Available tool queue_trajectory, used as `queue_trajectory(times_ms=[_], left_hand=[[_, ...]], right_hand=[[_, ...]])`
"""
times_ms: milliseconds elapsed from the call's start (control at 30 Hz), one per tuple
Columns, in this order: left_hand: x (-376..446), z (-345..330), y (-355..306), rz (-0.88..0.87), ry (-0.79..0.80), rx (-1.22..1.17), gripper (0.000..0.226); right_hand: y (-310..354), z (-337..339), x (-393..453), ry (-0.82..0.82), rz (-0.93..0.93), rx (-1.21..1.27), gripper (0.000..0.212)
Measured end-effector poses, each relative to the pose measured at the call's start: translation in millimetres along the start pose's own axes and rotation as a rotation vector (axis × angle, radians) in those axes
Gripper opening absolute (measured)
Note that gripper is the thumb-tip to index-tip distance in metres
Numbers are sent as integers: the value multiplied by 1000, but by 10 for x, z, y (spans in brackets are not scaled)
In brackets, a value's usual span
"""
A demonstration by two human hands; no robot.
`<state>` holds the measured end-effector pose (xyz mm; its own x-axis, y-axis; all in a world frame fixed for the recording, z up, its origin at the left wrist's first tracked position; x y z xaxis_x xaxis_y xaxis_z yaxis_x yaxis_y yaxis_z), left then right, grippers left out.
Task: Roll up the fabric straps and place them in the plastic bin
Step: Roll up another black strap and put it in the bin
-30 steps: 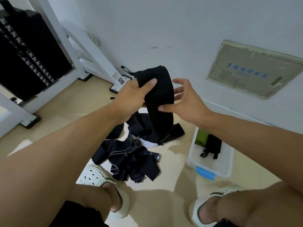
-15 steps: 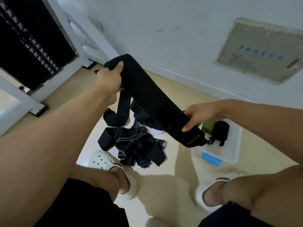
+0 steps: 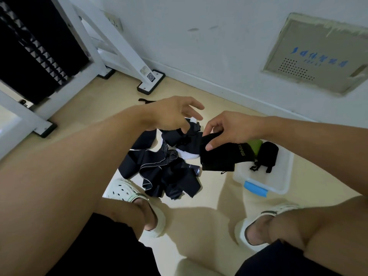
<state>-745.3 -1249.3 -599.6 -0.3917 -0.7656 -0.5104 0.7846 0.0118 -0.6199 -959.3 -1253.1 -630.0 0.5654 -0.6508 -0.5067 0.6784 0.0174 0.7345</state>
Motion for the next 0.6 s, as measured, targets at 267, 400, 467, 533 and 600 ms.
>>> queue_trajectory(times_ms=[267,400,467,533,600], left_hand=[[39,-126,-16,31,156,42,63],[-8,-151,-44,21,177,112,49],[-26,-149,-76,7,136,113,51],[-17,-167,-95,-10,111,131,41],[13,-185,-78,-22,103,177,24]], right_hand=[[31,80,-70,33,-27,147,36],[24,123,-79,58,-24,235,35],[24,134,-88,66,-12,261,34],[21,148,-86,85,-4,296,33],[20,176,-96,105,-18,315,33]])
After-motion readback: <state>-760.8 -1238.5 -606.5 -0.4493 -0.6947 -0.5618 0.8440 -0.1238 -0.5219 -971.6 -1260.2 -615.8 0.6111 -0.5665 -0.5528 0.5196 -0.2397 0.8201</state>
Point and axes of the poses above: each hand's wrist, its own x-axis towards the middle knuckle, its own z-axis out of the back of the hand, y = z × x, the point moved 1 cm from there along x, towards the middle knuckle, and after that the axes turned 8 degrees about x, right-handed, at the moved point
